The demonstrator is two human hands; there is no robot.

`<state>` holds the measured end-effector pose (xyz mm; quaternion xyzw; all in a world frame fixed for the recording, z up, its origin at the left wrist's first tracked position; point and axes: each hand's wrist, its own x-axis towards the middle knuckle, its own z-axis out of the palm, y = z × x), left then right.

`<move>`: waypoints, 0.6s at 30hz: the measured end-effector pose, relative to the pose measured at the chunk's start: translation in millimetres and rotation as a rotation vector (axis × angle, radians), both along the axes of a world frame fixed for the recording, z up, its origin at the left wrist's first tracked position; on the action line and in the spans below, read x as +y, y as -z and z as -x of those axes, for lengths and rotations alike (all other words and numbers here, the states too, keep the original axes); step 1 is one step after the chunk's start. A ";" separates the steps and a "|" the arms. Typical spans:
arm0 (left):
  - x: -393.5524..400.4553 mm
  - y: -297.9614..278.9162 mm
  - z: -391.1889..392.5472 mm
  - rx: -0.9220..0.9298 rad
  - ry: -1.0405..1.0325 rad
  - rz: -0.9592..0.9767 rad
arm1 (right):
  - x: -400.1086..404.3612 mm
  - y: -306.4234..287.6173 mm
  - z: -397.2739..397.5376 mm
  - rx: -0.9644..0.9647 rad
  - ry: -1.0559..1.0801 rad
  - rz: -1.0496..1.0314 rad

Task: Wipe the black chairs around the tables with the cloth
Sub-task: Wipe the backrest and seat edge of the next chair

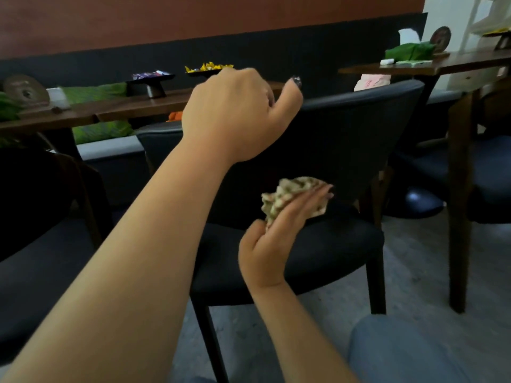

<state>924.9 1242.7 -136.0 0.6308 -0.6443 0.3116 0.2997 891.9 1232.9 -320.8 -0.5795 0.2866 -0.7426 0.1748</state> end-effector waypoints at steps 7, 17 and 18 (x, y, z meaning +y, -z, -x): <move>15.4 27.5 -25.9 0.216 0.027 0.207 | -49.8 -55.8 90.0 0.278 0.141 0.546; 14.8 100.5 -40.9 1.294 -0.046 0.375 | -98.0 -17.9 98.3 0.834 0.241 1.076; 12.2 106.6 -43.5 1.430 -0.039 0.327 | -101.2 -11.1 100.6 0.912 0.237 1.133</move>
